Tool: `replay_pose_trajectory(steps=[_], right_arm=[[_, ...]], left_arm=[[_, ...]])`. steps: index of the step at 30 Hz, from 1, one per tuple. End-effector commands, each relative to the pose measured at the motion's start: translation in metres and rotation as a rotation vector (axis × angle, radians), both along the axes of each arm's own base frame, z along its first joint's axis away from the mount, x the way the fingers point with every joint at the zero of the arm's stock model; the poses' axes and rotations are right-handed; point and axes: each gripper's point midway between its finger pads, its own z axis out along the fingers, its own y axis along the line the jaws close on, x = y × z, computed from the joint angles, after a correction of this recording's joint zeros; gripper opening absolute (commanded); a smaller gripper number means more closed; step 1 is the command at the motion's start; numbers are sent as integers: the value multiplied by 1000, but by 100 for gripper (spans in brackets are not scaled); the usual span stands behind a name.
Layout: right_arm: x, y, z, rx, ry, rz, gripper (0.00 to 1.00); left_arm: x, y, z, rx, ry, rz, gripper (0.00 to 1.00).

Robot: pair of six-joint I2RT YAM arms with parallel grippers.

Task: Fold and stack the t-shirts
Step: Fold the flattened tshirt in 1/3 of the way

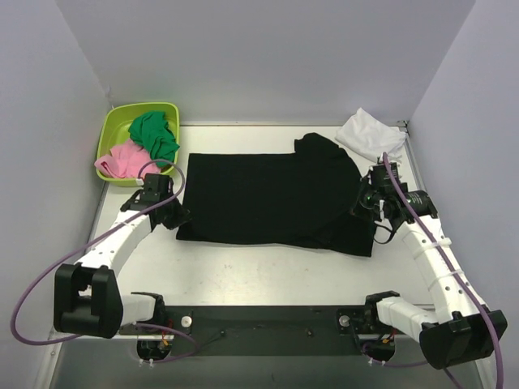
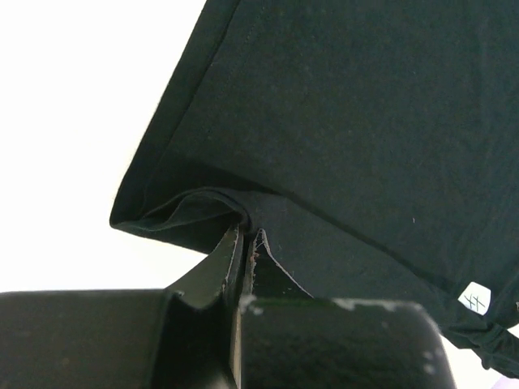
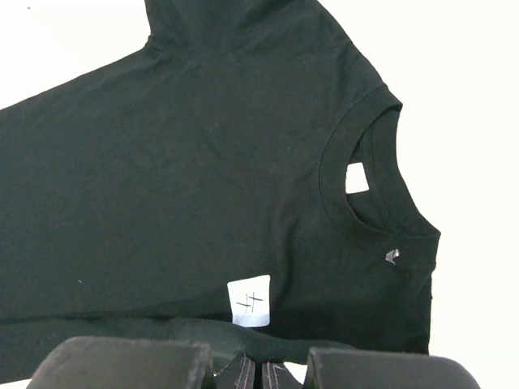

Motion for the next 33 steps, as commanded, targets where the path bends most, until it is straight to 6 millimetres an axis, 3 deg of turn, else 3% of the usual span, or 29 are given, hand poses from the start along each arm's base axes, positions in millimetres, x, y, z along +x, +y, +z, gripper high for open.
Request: replay_pose_trajectory(steps=[1,8,14,33], right_arm=[[18,-7,14,-53,-46,-26,0],[37,-4,11,-62,-30,-21,0],[58,11,9,-41,-8,37,0],[114,56,-10,-39,44,151,0]], left_arm=[[32,2,18,-3,-80,29,0],[41,8,1,-1,-45,54,0],[44,17,-12,-13,-24,97,0],[51,20,-17,-36,-12,127,0]])
